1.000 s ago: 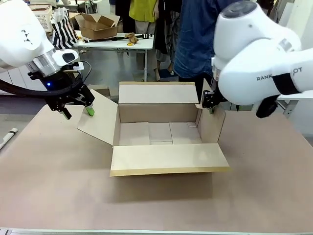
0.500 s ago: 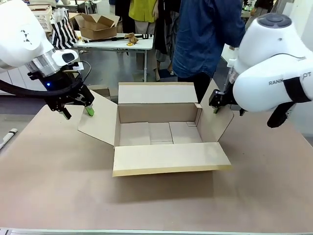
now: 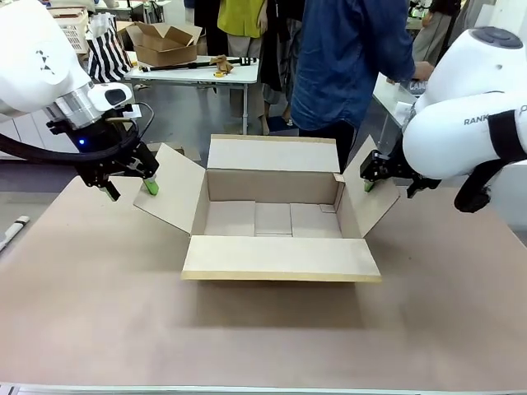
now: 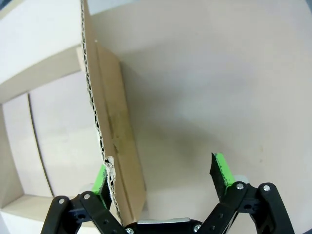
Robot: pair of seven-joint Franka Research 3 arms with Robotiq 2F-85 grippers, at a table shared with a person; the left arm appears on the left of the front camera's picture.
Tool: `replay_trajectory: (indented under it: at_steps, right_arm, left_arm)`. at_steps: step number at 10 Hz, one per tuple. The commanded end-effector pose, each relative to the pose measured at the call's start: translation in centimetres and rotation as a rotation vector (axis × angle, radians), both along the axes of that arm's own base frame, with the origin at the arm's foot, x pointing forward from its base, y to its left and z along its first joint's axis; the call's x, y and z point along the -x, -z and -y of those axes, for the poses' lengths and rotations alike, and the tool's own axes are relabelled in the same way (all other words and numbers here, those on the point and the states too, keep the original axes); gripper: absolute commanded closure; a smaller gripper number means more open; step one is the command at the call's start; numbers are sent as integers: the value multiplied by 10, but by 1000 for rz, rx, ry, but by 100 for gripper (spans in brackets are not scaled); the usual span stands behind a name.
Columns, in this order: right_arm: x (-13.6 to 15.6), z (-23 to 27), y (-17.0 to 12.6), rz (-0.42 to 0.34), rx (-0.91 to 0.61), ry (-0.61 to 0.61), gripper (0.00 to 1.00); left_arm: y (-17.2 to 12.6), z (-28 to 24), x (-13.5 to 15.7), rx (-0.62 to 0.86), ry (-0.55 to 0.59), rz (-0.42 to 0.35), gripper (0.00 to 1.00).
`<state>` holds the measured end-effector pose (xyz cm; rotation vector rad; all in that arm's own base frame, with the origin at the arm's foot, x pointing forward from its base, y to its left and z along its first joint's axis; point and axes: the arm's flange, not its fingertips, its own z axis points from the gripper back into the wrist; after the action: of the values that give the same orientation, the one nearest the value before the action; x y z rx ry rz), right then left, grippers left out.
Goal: Pack the gift set into the box.
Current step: Place both hands on the side flaps of the Package Box and spread them outward.
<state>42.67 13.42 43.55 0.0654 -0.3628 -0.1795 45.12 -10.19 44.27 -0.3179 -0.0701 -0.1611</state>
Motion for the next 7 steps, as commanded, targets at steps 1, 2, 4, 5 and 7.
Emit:
replay_trajectory:
  at_steps: [1,2,4,5,7]
  right_arm:
    - [0,-5,1,7,20,17,0]
    - [0,0,0,0,0,0,0]
    - [-12,38,4,-66,-168,-23,0]
    - [-12,49,4,-76,-214,-39,0]
    - [-8,62,4,-80,-237,-21,0]
  left_arm:
    - [-2,0,1,-19,-14,4,0]
    - [-2,0,1,-19,-14,4,0]
    - [-2,0,1,-19,-14,4,0]
    - [-2,0,1,-19,-14,4,0]
    - [-2,0,1,-19,-14,4,0]
